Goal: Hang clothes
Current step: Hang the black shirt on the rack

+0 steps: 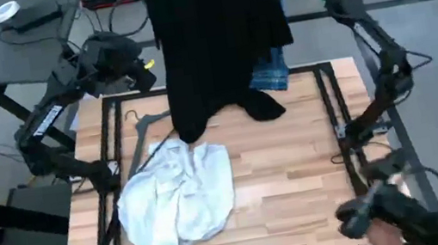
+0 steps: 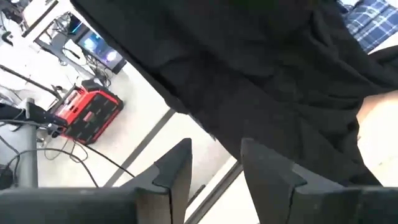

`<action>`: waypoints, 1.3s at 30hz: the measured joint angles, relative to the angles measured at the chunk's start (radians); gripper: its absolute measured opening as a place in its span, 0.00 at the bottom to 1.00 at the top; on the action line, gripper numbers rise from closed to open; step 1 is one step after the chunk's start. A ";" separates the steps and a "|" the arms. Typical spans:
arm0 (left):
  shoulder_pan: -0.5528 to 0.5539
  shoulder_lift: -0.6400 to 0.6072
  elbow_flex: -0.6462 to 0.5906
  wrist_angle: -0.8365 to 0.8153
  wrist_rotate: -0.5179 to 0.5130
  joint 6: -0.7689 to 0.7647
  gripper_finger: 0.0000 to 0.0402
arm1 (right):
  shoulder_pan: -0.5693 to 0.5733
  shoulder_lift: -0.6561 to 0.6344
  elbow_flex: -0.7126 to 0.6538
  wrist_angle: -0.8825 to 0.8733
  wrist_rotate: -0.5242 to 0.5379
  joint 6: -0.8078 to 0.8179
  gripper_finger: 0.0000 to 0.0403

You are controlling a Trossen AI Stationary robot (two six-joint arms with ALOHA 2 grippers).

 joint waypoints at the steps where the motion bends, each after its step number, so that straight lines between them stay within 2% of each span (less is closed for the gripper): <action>1: 0.004 0.000 -0.007 0.009 0.000 -0.007 0.30 | -0.005 -0.018 0.000 -0.018 0.000 0.029 0.59; 3: 0.016 0.000 -0.037 0.050 0.043 -0.033 0.30 | -0.002 -0.048 0.000 -0.062 -0.009 0.077 0.59; 7: 0.072 0.001 -0.124 0.155 0.294 -0.117 0.30 | 0.036 -0.082 0.001 -0.211 -0.054 0.090 0.59; 9: 0.083 0.013 -0.181 0.225 0.353 -0.132 0.30 | 0.070 -0.077 -0.001 -0.302 -0.093 0.089 0.58; 13: 0.089 0.053 -0.278 0.320 0.374 -0.138 0.30 | 0.175 -0.049 -0.083 -0.405 -0.159 0.084 0.58; 18: 0.088 0.088 -0.304 0.360 0.427 -0.151 0.30 | 0.295 0.038 -0.282 -0.309 -0.127 0.125 0.58; 22: 0.084 0.094 -0.304 0.361 0.446 -0.153 0.30 | 0.337 0.183 -0.357 -0.287 -0.119 0.152 0.58; 27: 0.078 0.092 -0.304 0.352 0.447 -0.159 0.30 | 0.343 0.375 -0.325 -0.158 -0.119 0.236 0.58; 32: 0.064 0.091 -0.304 0.319 0.448 -0.173 0.30 | 0.273 0.519 -0.195 -0.163 -0.115 0.239 0.58; 35: 0.054 0.091 -0.304 0.304 0.448 -0.162 0.30 | 0.211 0.579 -0.129 -0.173 -0.094 0.177 0.58; 39: 0.041 0.091 -0.304 0.284 0.448 -0.155 0.30 | 0.123 0.631 -0.068 -0.181 0.011 0.001 0.58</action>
